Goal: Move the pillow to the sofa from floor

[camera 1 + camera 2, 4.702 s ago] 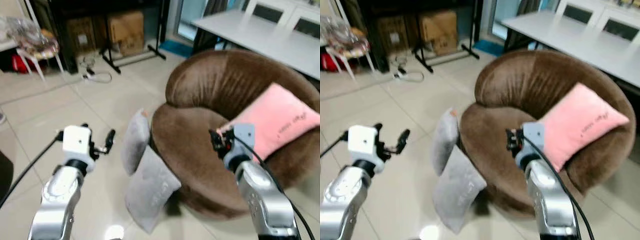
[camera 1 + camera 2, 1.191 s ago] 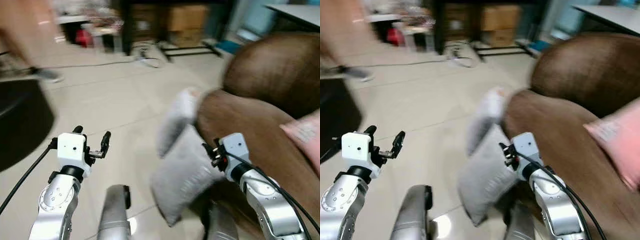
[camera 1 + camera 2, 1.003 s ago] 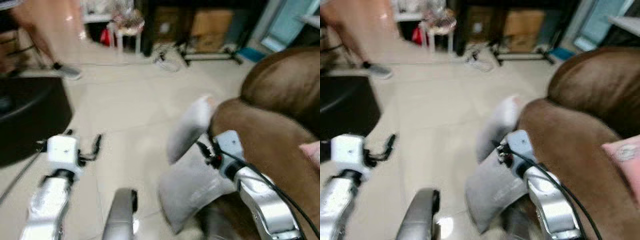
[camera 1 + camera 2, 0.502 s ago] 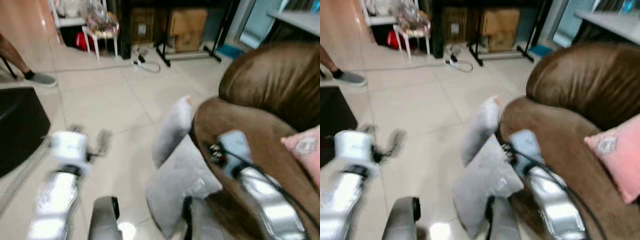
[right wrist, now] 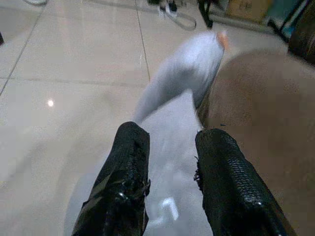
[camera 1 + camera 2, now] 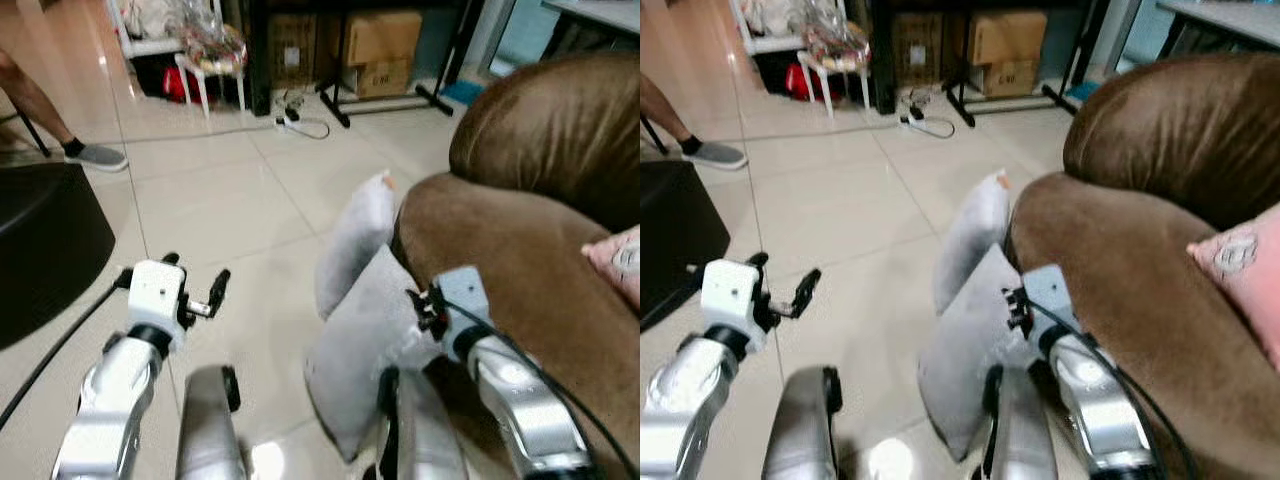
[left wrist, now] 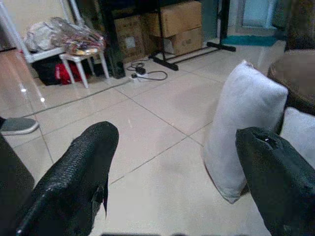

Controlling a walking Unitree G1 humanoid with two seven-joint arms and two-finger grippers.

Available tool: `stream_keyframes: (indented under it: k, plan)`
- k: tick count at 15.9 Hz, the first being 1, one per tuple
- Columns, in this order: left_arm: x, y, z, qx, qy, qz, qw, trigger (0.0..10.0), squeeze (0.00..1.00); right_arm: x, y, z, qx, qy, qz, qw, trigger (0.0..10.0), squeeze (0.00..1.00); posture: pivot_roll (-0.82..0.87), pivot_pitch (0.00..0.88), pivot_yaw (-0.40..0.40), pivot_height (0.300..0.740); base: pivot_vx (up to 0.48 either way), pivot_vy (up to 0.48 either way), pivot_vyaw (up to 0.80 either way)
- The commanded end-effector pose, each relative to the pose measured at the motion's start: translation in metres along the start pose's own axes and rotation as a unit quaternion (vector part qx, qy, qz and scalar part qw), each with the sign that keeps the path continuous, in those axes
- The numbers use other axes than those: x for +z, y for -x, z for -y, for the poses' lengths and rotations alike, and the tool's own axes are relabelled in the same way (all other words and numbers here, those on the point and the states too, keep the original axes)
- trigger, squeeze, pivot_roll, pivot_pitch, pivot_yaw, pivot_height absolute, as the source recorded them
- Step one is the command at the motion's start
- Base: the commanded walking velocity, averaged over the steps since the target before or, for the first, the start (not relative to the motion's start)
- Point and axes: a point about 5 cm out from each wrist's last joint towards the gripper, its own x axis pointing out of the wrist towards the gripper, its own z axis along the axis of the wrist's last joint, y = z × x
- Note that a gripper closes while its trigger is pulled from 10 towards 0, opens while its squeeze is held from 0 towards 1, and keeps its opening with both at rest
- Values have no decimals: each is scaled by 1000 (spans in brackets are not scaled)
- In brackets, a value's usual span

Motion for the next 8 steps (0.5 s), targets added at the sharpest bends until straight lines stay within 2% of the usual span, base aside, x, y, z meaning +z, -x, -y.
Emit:
stream_keyframes:
  k: [1, 4, 7, 8]
  plan:
    - [2, -5, -2, -7, -1, 3, 1000, 10000, 0, 1, -5, 4, -11, -3, -4, 1000, 10000, 0, -34, 0, -46, 450, 0, 0, 0]
    - [5, -11, -6, -21, -3, 6, 1000, 10000, 0, 0, -17, -4, 4, -9, -11, 1000, 10000, 0, -24, 0, -40, 415, 0, 0, 0]
    - [6, -11, 1, -52, -5, 7, 999, 10000, 0, 4, -33, -5, 2, -21, -6, 1000, 10000, 0, -15, 0, -46, 380, 0, 0, 0]
    - [7, -11, 3, -62, -5, 9, 998, 10000, 0, 6, -37, -6, 6, -30, 2, 1000, 10000, 1000, -14, 0, -45, 380, 0, 0, 0]
